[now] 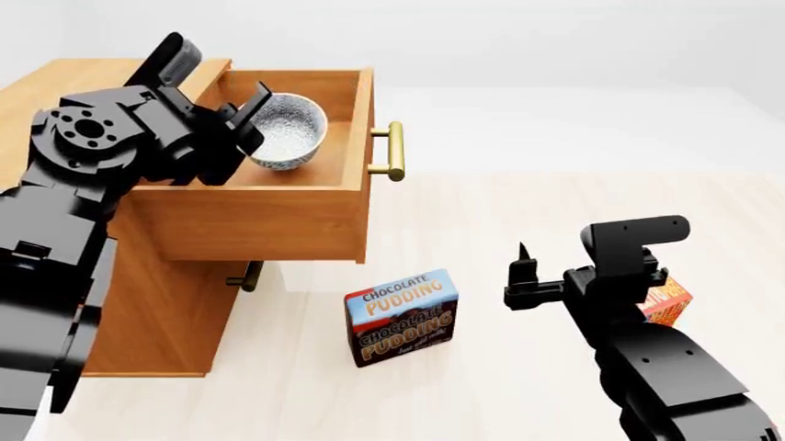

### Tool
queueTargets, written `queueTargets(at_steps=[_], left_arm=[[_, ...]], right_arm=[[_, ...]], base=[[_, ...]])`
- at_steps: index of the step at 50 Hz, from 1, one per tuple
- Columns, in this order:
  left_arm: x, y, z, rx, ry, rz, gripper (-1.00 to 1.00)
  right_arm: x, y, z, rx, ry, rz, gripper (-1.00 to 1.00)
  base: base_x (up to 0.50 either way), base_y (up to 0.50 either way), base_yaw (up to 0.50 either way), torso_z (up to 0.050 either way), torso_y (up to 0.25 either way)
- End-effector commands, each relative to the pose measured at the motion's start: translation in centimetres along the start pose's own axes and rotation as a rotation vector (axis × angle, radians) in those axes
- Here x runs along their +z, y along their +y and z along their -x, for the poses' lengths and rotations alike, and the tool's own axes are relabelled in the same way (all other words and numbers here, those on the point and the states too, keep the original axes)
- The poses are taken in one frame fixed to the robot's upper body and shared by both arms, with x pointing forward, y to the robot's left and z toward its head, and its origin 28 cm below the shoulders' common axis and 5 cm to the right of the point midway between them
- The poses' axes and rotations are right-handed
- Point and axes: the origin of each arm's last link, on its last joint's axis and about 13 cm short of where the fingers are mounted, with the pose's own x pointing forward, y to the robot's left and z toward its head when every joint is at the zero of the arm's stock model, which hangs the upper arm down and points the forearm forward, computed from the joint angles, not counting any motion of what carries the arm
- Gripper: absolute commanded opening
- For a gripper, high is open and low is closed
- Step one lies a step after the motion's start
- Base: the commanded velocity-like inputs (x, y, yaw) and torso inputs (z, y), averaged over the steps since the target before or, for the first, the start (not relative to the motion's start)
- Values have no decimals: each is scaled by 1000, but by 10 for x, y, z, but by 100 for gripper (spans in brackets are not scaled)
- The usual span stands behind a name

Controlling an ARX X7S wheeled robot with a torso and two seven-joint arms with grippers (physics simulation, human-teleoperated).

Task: Put the bowl in the top drawer of the cabinet.

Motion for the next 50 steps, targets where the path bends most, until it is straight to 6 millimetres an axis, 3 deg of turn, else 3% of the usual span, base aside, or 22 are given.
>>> queueTargets(at_steps=[1,8,9,34,50], left_arm=[[2,-3,2,-30,5,34,-100],[3,-3,3,-46,6,31,-100],[3,-3,3,-48,5,31,100],[10,-4,8,-71,-19,29,100],[14,-10,32,-140,-82,-2,100]], right_arm=[[0,-1,0,-2,1,-2,100],[-1,-1,0,-3,2,-3,100],[-1,-1,0,-4,3,-3,100],[-2,1,0,-2,3,24,100],[-1,-2,2,-7,2,15,100]], base=[[0,0,0,0,0],[0,0,0,0,1],[0,0,0,0,0],[0,0,0,0,0],[0,0,0,0,1]])
